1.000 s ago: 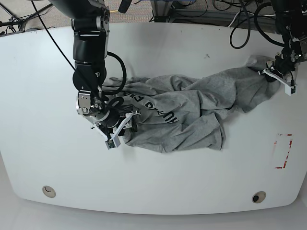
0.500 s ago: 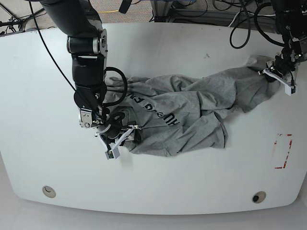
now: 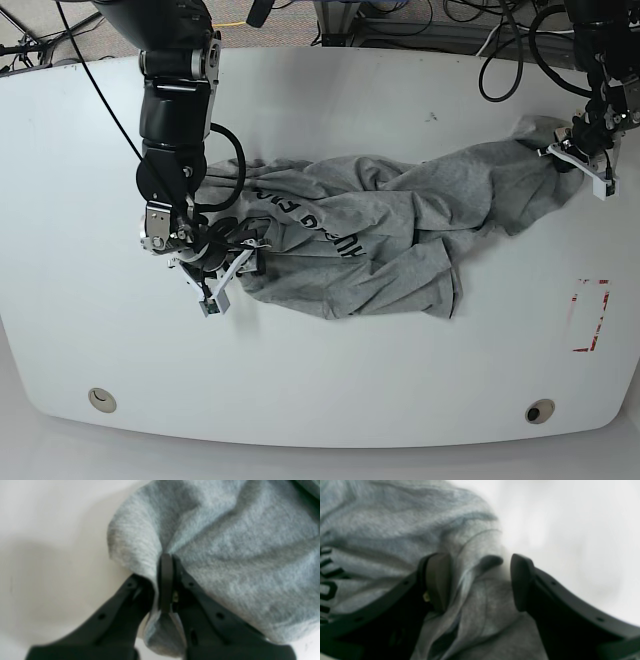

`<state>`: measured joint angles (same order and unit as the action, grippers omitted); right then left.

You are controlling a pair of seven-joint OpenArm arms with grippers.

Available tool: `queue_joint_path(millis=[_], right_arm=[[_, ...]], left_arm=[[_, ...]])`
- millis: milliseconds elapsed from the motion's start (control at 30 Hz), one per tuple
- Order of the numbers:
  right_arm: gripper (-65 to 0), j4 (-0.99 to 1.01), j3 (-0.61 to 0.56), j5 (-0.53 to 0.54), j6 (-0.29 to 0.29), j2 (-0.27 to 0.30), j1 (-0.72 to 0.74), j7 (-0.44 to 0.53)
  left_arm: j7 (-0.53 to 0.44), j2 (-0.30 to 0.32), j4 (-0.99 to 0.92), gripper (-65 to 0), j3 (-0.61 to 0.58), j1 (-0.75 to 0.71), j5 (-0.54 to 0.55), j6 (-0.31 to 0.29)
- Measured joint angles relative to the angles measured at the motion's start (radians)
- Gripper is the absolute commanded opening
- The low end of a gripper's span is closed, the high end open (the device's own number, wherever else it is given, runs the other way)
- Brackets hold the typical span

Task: Fold the T-shirt properly
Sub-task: 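Drag the held corner with the right gripper away from the left gripper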

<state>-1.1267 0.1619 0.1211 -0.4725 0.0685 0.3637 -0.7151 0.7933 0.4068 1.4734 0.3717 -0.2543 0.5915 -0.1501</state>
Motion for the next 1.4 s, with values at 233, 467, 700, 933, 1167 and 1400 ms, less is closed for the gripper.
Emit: queue_joint_path(millis=[233,467,700,933,1167,1400], right_arm=[[-29.0,-0.028,0.000,0.013,-0.002,0.000,0.024,0.004],[-28.9,-0.029,0.004,0.009,-0.003,0.008,0.022,-0.003],[-28.7,0.160,0.116,0.009,-0.053,0.024,0.093,0.031],[-28.7,0.322,0.138,0.014,-0.130,0.026,0.161,0.083],[-28.7,0.323,0.139,0.016,-0.191,-0.014,0.153,0.085],[-29.5,0.325,0.138,0.018,-0.203,-0.044,0.150,0.087]], left_arm=[[-0.008,0.001,0.001,-65.0,-0.019,0.004,-0.002,0.000],[-0.008,0.001,0.001,-65.0,-0.019,0.004,-0.003,0.000],[-0.009,0.001,0.001,-65.0,-0.019,0.002,0.001,0.000],[-0.008,0.001,0.001,-65.0,-0.019,0.003,0.001,0.000],[-0.009,0.001,0.001,-65.0,-0.019,0.003,0.001,0.000],[-0.008,0.001,0.001,-65.0,-0.019,0.003,0.001,-0.001]])
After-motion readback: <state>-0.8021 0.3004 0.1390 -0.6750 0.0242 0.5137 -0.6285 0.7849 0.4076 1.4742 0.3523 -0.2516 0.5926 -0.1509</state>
